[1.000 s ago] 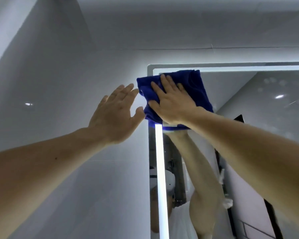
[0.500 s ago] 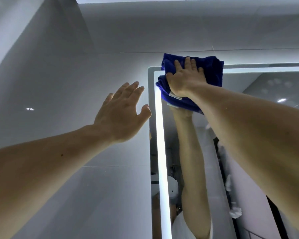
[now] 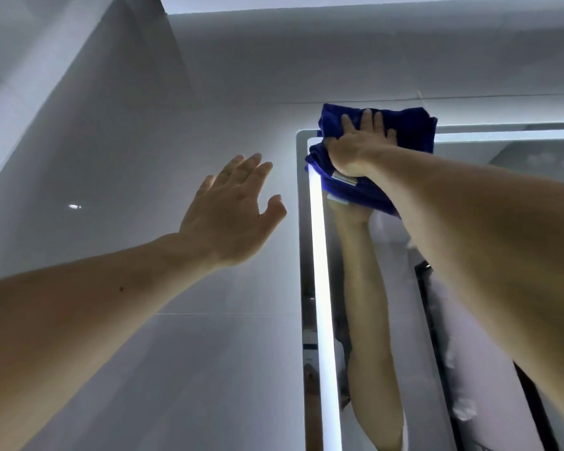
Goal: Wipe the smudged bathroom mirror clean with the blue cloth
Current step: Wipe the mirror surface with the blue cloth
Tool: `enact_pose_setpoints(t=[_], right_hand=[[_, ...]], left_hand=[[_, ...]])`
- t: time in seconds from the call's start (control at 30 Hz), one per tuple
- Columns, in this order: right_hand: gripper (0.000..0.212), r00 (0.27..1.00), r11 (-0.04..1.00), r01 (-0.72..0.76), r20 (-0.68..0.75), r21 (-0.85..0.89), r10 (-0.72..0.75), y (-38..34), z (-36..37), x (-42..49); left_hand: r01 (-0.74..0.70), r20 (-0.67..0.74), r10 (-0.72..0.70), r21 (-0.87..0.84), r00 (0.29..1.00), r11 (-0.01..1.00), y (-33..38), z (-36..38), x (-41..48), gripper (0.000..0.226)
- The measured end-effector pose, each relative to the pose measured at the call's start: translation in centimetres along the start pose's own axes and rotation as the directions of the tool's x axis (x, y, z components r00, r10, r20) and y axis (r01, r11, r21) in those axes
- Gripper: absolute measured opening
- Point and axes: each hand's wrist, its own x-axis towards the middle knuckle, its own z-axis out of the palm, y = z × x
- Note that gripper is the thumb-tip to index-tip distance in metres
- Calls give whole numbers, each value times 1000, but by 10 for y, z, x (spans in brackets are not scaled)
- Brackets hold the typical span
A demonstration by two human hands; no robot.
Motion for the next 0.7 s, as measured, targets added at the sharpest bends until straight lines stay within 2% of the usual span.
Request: enact_pose_setpoints(t=[0.07,0.17,0.33,0.4,0.53,0.6,0.7], right_hand=[[65,998,998,60,-30,-19,-61,-7,8,-14],[65,972,974,225,-67,-28,-227,-6,24,-40],[63,867,858,496,13,-137,-499,25,27,-59],[63,873,862,485,36,-149,-486,33,16,-46],[62,974,970,224,27,-97,-223,46,-11,-8],[62,979,975,205,32,-81,-203,49,-5,-8],[64,972,971,234,-15,-43,-235,51,11,-25]], left_hand=[[14,-4,-14,22,1000,1000,-4,4,3,63],[52,-32,-52,10,998,999,1,14,9,59],[28,-41,-29,-32,999,999,13,18,16,58],[33,-41,-34,-36,999,999,14,17,16,58],[26,-3,-26,-27,1000,999,20,16,9,65],[8,16,-8,-12,1000,1000,23,16,7,71],[8,-24,-8,-24,1000,1000,26,19,9,63]])
